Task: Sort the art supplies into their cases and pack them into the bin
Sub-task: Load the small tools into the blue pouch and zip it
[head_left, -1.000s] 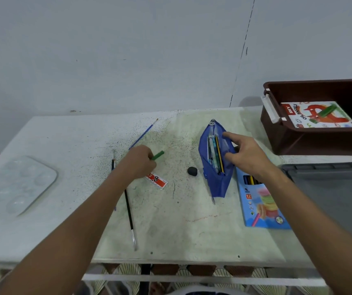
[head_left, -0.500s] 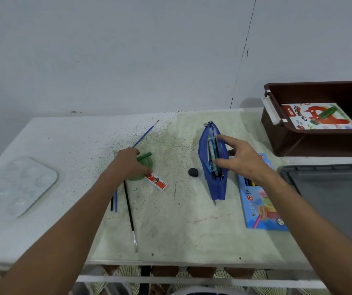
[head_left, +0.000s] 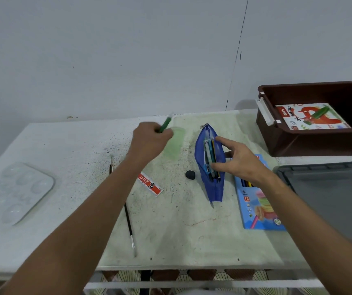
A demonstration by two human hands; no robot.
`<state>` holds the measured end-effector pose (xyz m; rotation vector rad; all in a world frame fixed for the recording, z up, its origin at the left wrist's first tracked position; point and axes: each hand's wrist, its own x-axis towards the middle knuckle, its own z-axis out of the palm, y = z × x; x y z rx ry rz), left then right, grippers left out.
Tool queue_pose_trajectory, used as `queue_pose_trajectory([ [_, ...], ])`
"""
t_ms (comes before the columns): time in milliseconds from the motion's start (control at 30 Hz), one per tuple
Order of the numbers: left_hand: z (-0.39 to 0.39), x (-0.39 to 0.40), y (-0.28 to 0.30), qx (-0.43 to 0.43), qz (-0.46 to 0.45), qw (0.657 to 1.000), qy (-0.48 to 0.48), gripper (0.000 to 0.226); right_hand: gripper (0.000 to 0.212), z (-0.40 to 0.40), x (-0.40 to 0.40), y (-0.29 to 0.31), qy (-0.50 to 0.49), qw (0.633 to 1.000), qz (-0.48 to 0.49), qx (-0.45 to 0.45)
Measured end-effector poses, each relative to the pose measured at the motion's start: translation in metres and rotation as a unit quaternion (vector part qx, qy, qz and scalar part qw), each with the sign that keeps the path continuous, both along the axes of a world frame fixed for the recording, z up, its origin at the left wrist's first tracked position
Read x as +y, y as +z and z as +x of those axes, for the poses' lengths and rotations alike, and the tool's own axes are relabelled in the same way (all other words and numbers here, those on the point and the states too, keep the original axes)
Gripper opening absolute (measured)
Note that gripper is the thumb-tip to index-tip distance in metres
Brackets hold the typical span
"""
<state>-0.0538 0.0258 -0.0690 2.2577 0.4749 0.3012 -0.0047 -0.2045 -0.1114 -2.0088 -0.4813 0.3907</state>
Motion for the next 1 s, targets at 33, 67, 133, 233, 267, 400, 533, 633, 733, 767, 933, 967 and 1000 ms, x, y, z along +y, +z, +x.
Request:
queue_pose_trajectory([
  [33, 0.006, -0.012, 0.007, 0.008, -0.038, 0.999, -0.019, 0.019, 0.077, 0.000, 0.000, 0.000, 0.001, 1.000, -0.001, 0.001],
  [67, 0.011, -0.025, 0.012, 0.030, -0.058, 0.997, -0.042, 0.018, 0.078, -0.001, -0.001, 0.001, 0.002, 1.000, -0.002, 0.002],
  [133, 0.021, -0.048, 0.013, 0.071, -0.058, 0.993, -0.072, 0.021, 0.080, -0.001, -0.001, 0.002, 0.003, 1.000, -0.006, 0.004],
  [233, 0.035, -0.067, 0.000, 0.097, -0.013, 0.993, -0.069, 0.026, 0.083, -0.002, -0.002, 0.002, 0.001, 1.000, -0.004, 0.009],
  [267, 0.037, -0.070, -0.005, 0.105, 0.000, 0.992, -0.065, 0.025, 0.083, -0.002, -0.003, 0.002, -0.001, 1.000, -0.005, 0.010],
  [400, 0.038, -0.075, -0.018, 0.120, 0.043, 0.991, -0.052, 0.026, 0.081, -0.001, -0.006, 0.002, -0.004, 1.000, -0.004, 0.011],
  [533, 0.037, -0.075, -0.022, 0.122, 0.052, 0.989, -0.066, 0.016, 0.082, -0.002, -0.006, 0.002, 0.002, 1.000, -0.005, 0.010],
  [633, 0.037, -0.074, -0.023, 0.113, 0.084, 0.987, -0.071, 0.015, 0.080, -0.003, -0.003, 0.002, 0.008, 1.000, -0.002, 0.008],
  [733, 0.039, -0.071, -0.028, 0.113, 0.123, 0.985, -0.054, 0.032, 0.076, -0.003, -0.001, 0.002, 0.009, 1.000, 0.006, 0.008],
  [767, 0.040, -0.070, -0.030, 0.114, 0.117, 0.986, -0.045, 0.034, 0.076, -0.003, -0.001, 0.001, 0.010, 1.000, 0.007, 0.009],
  [933, 0.037, -0.067, -0.026, 0.114, 0.041, 0.991, -0.059, 0.030, 0.083, 0.000, -0.002, -0.003, 0.011, 1.000, 0.011, 0.023],
  [967, 0.035, -0.064, -0.025, 0.102, 0.032, 0.992, -0.064, 0.027, 0.083, 0.001, -0.002, -0.003, 0.011, 1.000, 0.014, 0.026],
  [1000, 0.033, -0.061, -0.025, 0.084, 0.037, 0.994, -0.067, 0.023, 0.084, 0.002, -0.003, -0.004, 0.010, 0.999, 0.015, 0.026],
])
